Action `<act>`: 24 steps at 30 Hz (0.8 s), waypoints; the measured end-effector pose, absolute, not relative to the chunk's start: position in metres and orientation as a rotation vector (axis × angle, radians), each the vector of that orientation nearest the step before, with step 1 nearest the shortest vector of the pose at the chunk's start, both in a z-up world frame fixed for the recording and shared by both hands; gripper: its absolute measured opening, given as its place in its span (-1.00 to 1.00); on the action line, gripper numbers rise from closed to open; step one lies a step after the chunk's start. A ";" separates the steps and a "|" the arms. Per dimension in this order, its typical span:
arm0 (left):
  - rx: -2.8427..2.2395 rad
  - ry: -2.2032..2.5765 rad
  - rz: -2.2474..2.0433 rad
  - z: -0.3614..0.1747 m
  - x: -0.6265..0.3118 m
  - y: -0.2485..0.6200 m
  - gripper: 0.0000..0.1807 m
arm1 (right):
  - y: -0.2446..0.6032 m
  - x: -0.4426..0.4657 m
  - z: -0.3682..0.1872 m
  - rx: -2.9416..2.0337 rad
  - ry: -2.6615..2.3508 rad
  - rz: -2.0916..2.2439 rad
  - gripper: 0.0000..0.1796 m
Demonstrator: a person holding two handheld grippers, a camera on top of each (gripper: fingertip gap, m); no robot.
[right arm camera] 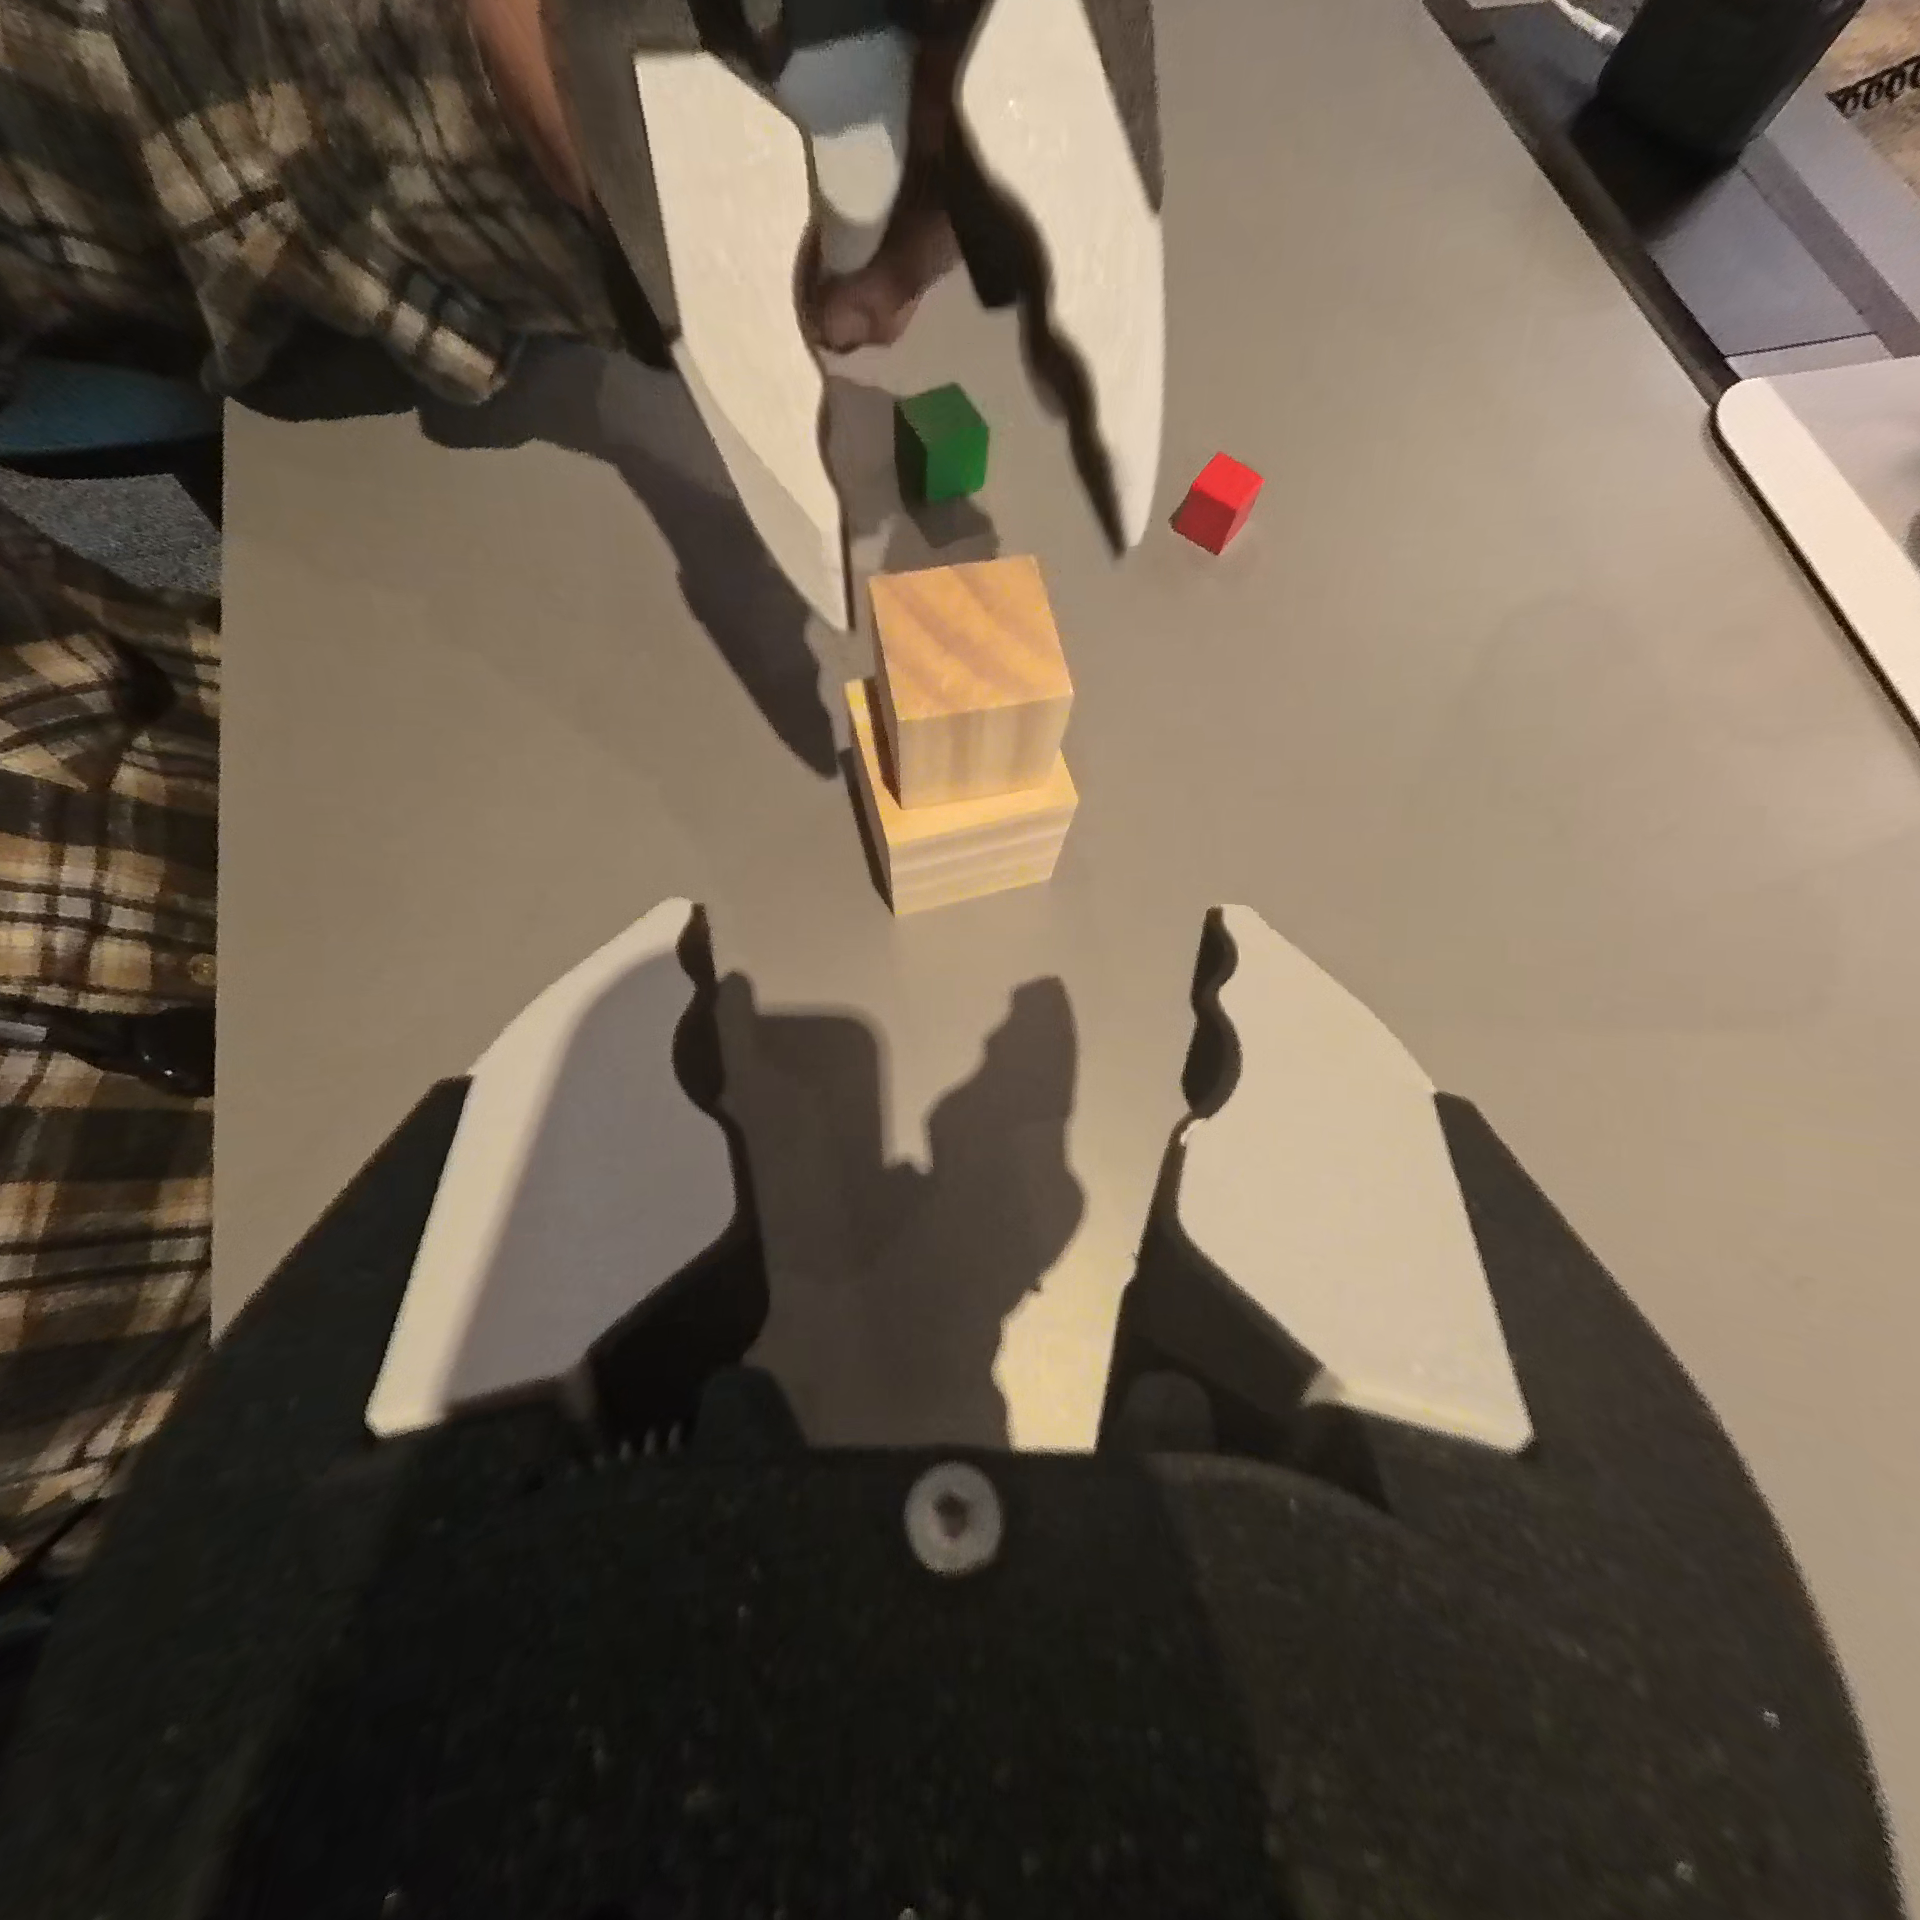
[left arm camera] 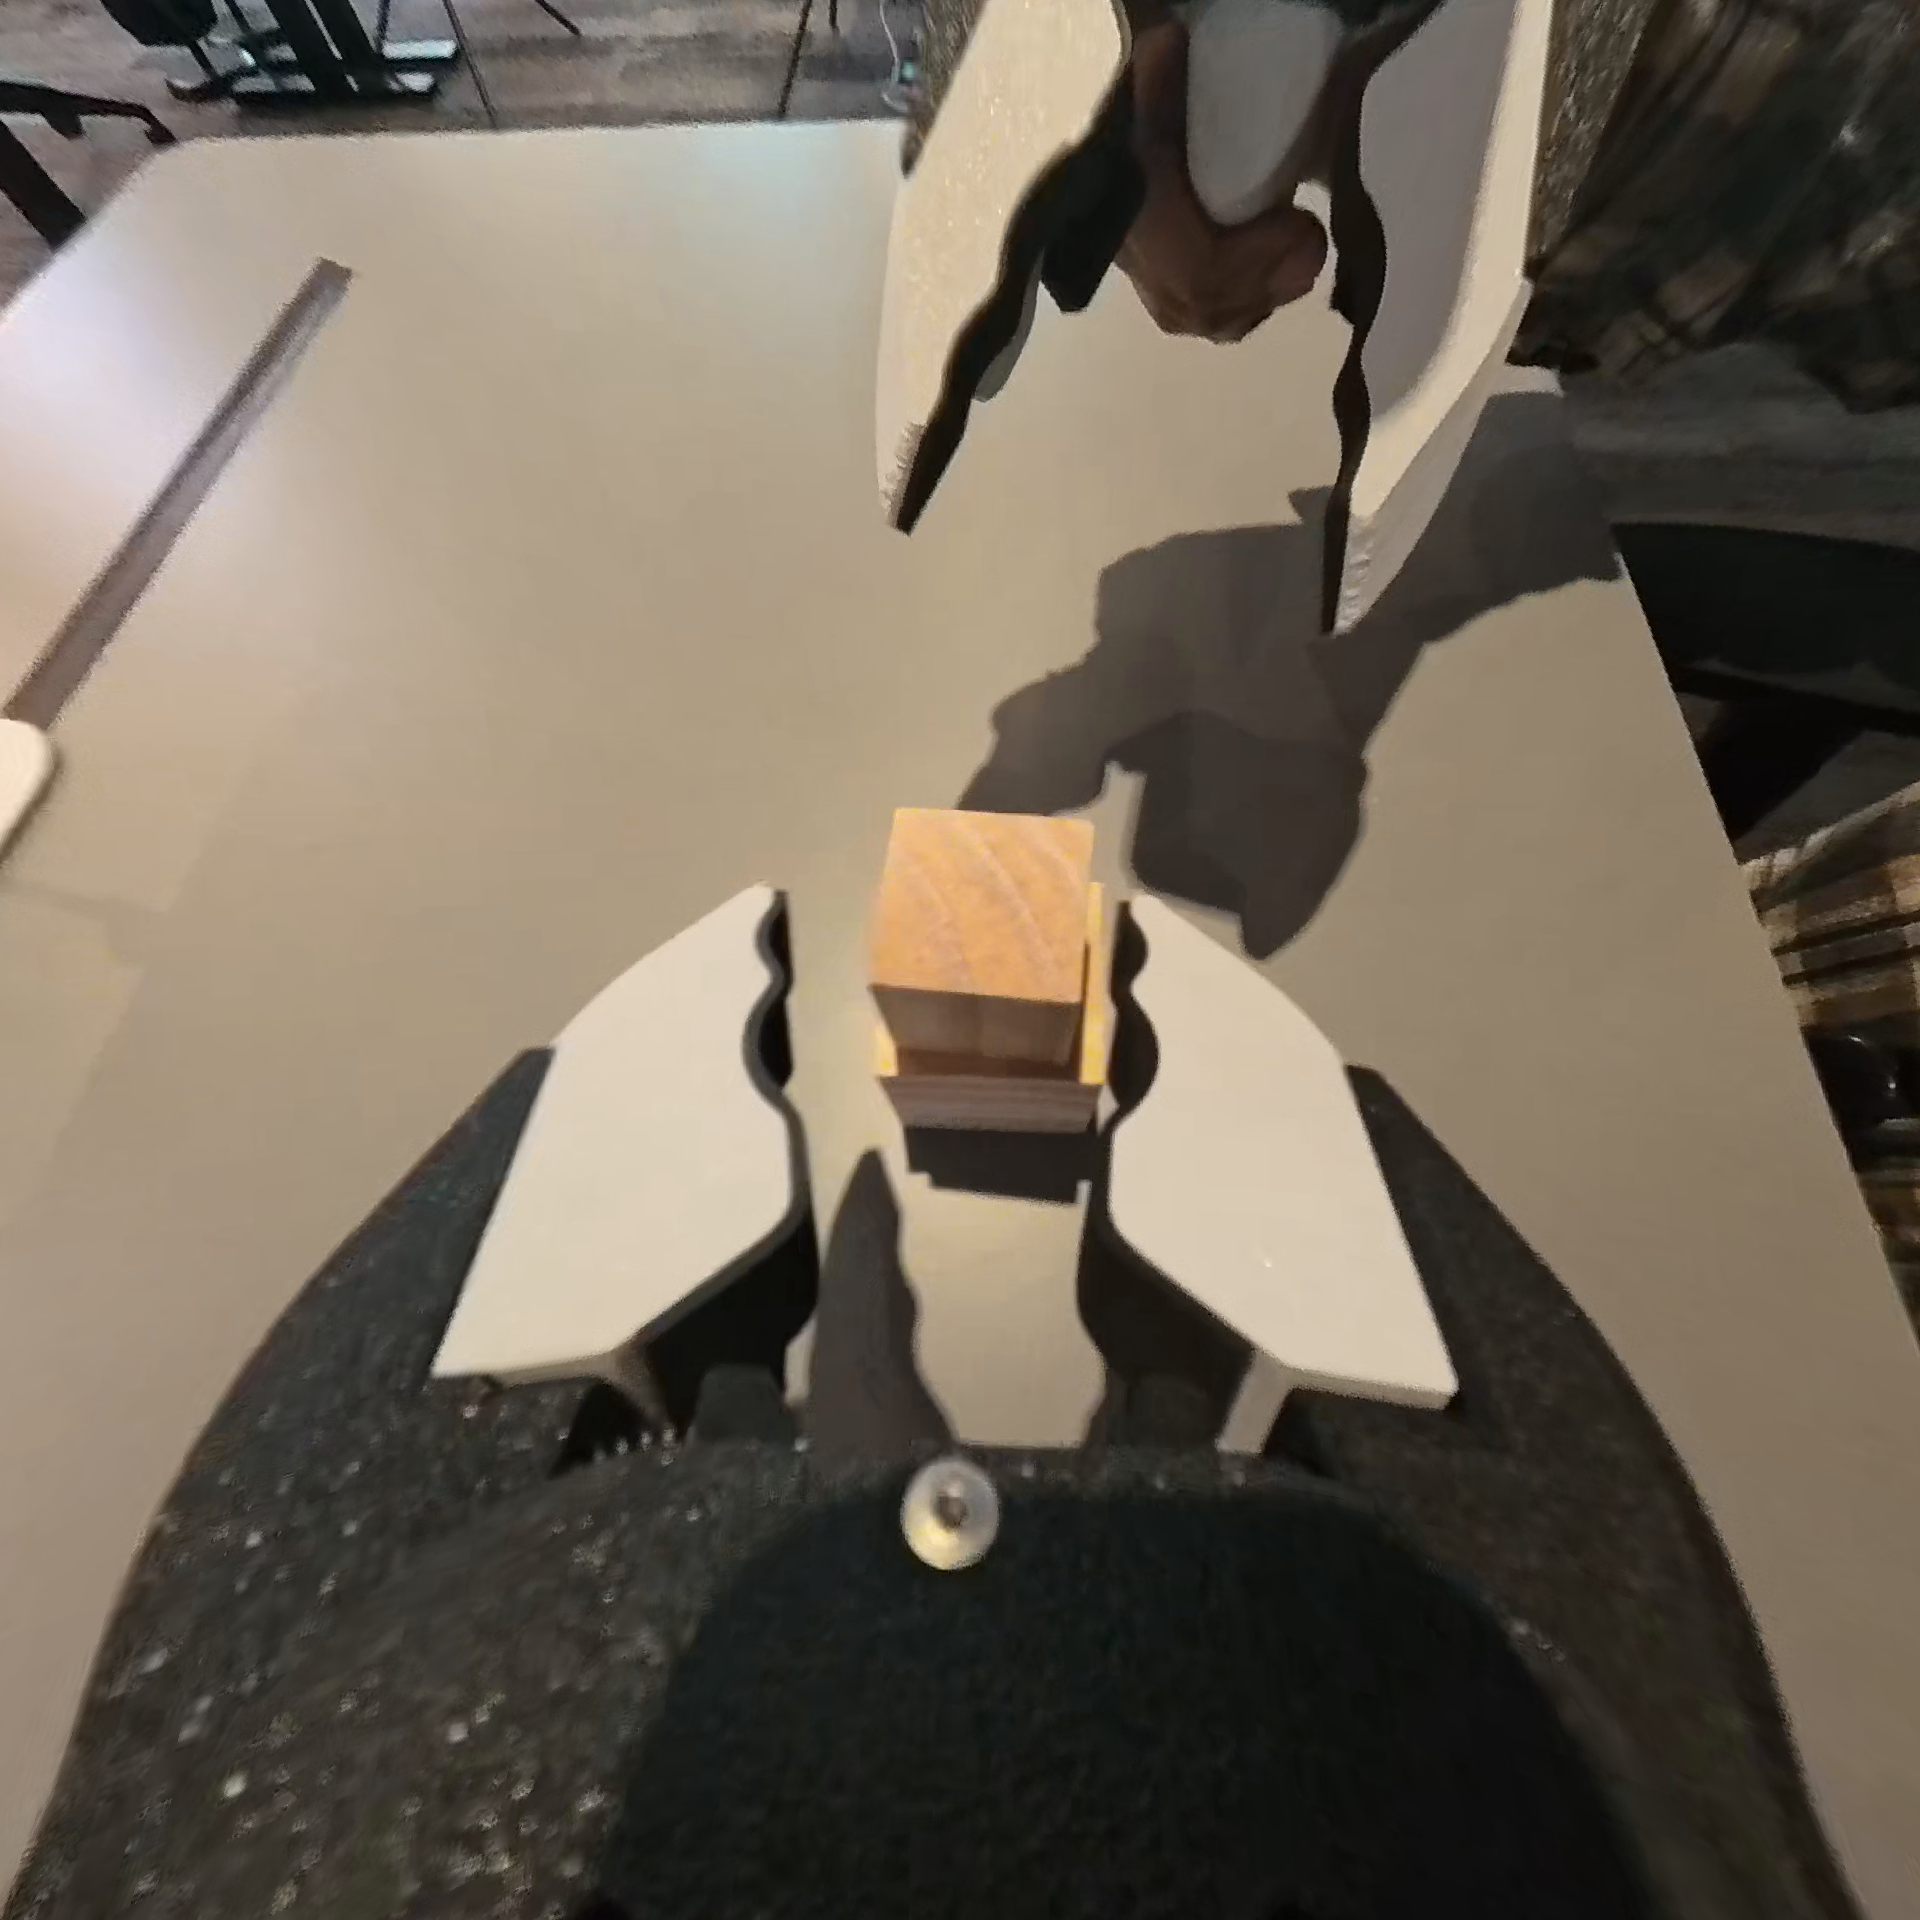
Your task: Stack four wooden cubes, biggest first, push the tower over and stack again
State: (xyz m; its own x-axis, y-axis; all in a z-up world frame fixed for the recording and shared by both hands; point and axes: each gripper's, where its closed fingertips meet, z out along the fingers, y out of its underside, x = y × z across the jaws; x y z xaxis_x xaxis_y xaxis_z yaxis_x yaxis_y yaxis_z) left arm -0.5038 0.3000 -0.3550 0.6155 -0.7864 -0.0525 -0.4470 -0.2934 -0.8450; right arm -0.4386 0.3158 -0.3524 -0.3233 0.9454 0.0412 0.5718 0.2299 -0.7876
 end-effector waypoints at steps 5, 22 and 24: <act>-1.900 0.844 -0.358 -0.322 -0.570 0.286 -0.22 | 0.317 -0.434 -0.353 -1.390 -1.972 0.937 -0.02; -2.150 0.735 -0.380 -0.427 -0.631 0.251 -0.40 | 0.311 -0.439 -0.363 -1.397 -1.978 0.981 -0.05; -2.163 0.735 -0.378 -0.429 -0.631 0.251 -0.44 | 0.312 -0.439 -0.362 -1.397 -1.974 0.986 -0.05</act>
State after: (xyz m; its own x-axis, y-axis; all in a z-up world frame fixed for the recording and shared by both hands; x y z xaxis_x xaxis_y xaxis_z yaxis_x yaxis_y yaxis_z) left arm -0.6309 0.2506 -0.4292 0.7864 -0.6174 0.0222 -0.3776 -0.5088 -0.7737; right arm -0.4391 0.3116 -0.3621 -0.3299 0.9440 0.0055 0.5628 0.2013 -0.8017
